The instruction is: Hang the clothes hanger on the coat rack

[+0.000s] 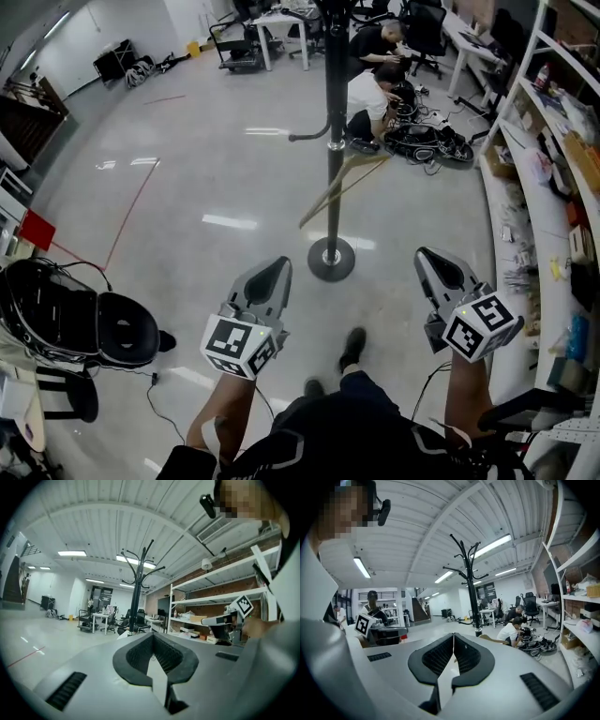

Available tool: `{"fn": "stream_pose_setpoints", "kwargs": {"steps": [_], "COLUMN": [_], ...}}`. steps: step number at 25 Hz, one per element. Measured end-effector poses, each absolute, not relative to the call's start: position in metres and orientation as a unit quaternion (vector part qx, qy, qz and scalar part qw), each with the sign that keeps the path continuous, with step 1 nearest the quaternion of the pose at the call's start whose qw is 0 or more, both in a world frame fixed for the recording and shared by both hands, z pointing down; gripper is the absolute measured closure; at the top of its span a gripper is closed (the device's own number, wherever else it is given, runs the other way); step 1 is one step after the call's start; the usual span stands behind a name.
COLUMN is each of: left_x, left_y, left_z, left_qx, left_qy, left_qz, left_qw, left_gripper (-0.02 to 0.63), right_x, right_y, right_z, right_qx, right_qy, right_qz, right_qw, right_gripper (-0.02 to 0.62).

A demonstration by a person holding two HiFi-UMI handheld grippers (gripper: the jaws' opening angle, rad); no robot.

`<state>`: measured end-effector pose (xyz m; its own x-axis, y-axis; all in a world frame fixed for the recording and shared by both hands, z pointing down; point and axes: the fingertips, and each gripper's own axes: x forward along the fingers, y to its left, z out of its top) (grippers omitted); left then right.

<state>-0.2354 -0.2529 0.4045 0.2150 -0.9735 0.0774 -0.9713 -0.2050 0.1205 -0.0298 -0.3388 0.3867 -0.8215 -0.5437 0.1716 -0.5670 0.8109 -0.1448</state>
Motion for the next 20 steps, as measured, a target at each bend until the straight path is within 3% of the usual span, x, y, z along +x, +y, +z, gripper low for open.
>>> {"fn": "stream_pose_setpoints", "kwargs": {"steps": [11, 20], "left_x": [-0.162, -0.078], "left_y": [-0.108, -0.002], "left_z": [0.371, 0.346], "left_qx": [0.815, 0.809], "left_qy": [-0.573, -0.586], "left_qz": [-0.05, -0.005], "left_qw": [0.07, 0.054], "left_gripper": [0.604, 0.604], "right_x": [0.005, 0.071], "right_y": [-0.189, -0.085], "right_z": [0.367, 0.368], "right_qx": [0.276, 0.249], "right_qy": [-0.957, -0.965], "right_qz": [0.07, 0.067], "right_qw": [0.059, 0.054], "right_gripper": [0.588, 0.588]}}
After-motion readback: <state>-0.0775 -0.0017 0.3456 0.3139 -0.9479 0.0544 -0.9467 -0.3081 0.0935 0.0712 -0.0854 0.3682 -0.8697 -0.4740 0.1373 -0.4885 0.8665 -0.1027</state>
